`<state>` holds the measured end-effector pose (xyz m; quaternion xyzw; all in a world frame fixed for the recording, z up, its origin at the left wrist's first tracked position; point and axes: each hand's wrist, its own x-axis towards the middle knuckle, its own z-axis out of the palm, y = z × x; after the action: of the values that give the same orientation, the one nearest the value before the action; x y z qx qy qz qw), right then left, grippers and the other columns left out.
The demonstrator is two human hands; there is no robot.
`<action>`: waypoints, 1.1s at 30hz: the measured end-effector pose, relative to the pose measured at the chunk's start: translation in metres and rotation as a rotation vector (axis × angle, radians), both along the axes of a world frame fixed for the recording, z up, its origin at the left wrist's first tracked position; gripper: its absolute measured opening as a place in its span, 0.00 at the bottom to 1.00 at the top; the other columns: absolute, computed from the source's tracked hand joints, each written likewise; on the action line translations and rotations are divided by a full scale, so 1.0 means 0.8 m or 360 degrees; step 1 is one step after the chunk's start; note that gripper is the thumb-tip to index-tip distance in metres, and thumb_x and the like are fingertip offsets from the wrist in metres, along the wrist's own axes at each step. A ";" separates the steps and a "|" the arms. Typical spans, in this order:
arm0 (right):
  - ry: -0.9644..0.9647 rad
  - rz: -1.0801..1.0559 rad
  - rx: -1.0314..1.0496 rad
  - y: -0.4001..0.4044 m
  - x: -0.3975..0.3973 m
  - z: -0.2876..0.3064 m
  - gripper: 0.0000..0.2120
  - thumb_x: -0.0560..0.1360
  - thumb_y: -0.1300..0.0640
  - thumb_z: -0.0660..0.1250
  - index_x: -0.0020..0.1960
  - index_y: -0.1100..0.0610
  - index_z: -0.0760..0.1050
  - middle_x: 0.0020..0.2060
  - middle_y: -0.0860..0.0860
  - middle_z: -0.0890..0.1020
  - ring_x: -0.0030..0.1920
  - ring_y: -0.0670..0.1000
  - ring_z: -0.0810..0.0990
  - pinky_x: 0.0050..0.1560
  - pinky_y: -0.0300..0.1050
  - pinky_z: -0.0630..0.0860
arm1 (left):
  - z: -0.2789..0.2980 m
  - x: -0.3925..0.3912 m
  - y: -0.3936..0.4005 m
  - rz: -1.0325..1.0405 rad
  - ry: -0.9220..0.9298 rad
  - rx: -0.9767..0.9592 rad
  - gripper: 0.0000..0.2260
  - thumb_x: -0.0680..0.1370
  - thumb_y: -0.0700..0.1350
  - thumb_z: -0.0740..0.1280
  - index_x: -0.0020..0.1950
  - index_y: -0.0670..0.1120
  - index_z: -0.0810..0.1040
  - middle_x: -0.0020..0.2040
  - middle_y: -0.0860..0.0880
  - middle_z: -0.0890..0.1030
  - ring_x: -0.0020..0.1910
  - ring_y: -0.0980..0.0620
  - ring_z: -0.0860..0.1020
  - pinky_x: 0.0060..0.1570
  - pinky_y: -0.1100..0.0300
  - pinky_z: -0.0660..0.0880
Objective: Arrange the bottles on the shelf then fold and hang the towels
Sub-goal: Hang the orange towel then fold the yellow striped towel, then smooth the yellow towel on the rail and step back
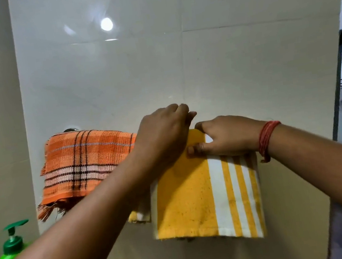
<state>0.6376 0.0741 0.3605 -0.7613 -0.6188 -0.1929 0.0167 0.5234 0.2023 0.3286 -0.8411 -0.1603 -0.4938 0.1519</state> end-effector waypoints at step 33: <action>0.0275 0.0948 0.1545 0.026 -0.078 -0.129 0.24 0.76 0.58 0.62 0.72 0.57 0.71 0.76 0.54 0.67 0.80 0.55 0.54 0.76 0.59 0.57 | -0.079 -0.094 -0.031 0.0228 -0.0443 0.0074 0.19 0.82 0.48 0.60 0.72 0.45 0.74 0.75 0.45 0.72 0.78 0.46 0.64 0.78 0.39 0.54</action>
<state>0.5752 0.0949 0.2569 -0.4722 -0.6434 -0.3790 0.4684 0.4485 0.1776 0.2656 -0.7473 -0.2279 -0.5969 0.1823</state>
